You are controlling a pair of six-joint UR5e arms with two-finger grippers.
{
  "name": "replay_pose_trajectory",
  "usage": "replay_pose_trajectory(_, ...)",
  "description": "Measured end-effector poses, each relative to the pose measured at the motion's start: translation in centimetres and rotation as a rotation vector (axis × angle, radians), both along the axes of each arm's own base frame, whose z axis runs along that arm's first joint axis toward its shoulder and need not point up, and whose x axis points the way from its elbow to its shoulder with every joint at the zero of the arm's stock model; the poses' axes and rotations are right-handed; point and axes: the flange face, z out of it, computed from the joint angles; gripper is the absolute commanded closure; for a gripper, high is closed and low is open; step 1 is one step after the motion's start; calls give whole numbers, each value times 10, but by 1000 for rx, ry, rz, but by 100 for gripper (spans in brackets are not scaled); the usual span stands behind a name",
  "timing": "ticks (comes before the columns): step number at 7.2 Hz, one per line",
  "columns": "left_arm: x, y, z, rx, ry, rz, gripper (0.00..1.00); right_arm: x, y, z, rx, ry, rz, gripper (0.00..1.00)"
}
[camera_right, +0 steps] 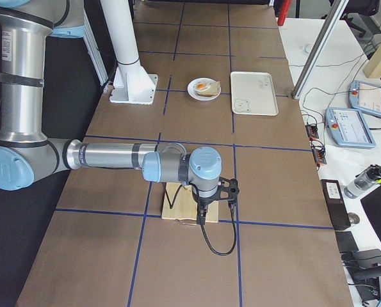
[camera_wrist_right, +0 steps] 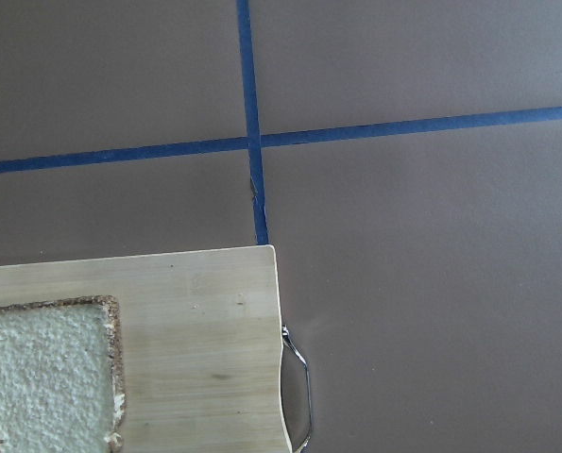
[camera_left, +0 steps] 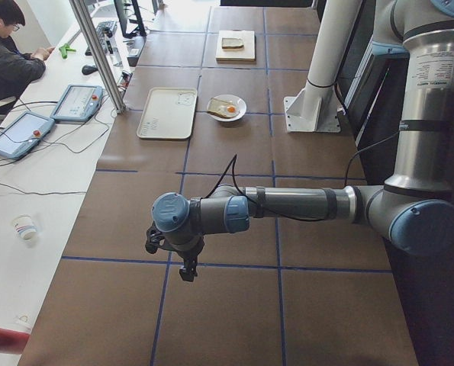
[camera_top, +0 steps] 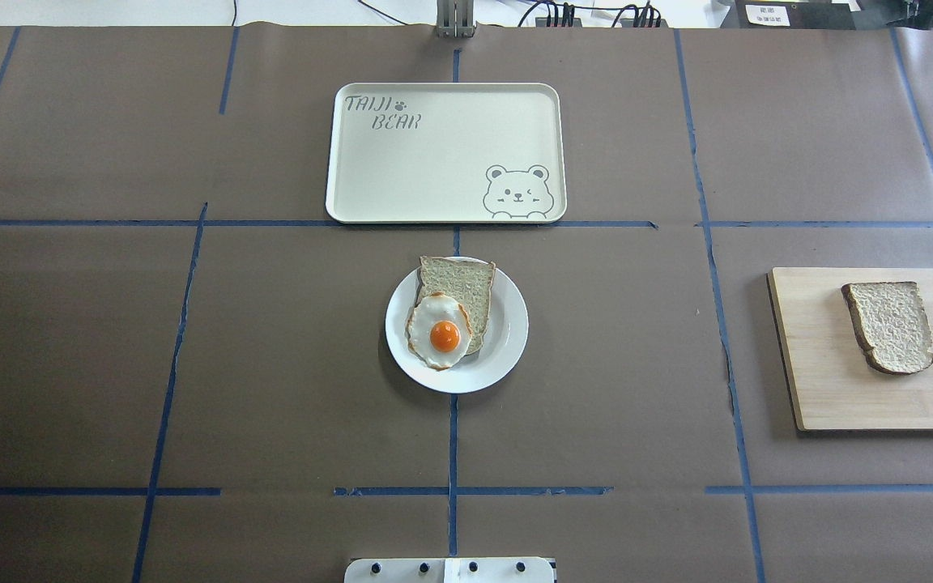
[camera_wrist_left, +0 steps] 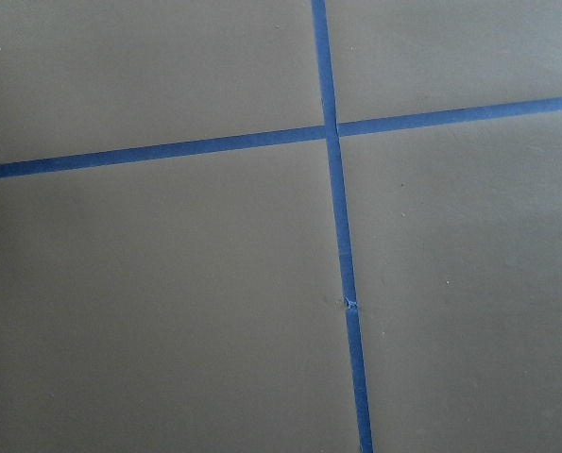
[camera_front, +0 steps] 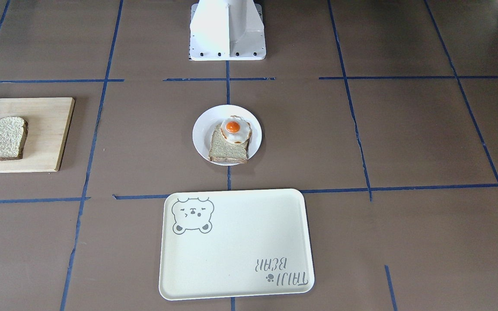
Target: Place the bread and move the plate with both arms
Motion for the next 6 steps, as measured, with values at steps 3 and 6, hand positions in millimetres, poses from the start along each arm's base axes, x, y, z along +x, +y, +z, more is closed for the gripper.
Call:
replay_pose_trajectory(3, 0, 0, 0, 1, 0, 0, 0, 0, -1, 2, 4, 3, 0, 0)
replay_pose_trajectory(6, 0, 0, -1, 3, 0, 1, 0, 0, -1, 2, 5, 0, 1, 0)
